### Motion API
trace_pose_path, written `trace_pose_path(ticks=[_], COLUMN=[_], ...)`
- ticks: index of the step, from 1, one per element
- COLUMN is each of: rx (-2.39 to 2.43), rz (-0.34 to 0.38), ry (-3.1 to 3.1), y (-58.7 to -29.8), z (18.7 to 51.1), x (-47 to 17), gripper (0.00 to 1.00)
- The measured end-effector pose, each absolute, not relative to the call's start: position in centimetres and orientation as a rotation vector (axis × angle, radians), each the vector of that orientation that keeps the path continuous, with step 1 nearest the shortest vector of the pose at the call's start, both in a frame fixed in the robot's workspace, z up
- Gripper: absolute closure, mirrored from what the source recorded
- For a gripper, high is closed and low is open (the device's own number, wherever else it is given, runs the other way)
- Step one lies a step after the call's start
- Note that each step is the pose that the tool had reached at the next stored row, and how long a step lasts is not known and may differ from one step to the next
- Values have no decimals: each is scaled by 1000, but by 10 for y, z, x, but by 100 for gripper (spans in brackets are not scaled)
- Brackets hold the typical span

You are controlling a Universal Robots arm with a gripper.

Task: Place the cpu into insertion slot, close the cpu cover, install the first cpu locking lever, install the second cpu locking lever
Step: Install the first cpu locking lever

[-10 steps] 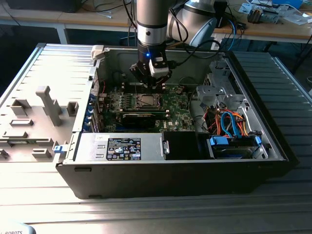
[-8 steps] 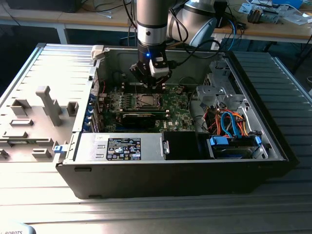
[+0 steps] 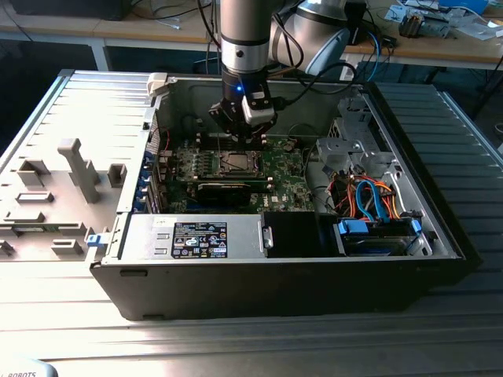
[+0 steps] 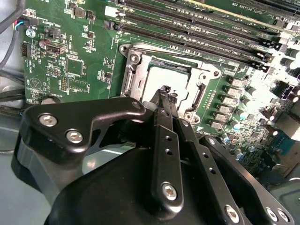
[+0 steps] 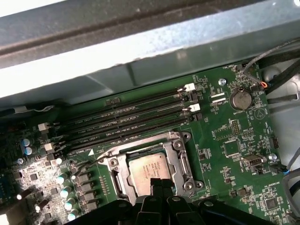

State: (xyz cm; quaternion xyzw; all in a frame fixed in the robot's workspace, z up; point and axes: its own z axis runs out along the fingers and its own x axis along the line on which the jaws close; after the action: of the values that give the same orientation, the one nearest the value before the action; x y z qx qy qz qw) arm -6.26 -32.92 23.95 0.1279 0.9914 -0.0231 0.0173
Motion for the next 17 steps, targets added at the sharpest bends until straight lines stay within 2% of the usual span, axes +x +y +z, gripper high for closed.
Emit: trace_pose_path(ticks=[17], rx=[297], rz=[-70], ry=[3091], y=[-329], z=[240], x=[-63], gripper=[89])
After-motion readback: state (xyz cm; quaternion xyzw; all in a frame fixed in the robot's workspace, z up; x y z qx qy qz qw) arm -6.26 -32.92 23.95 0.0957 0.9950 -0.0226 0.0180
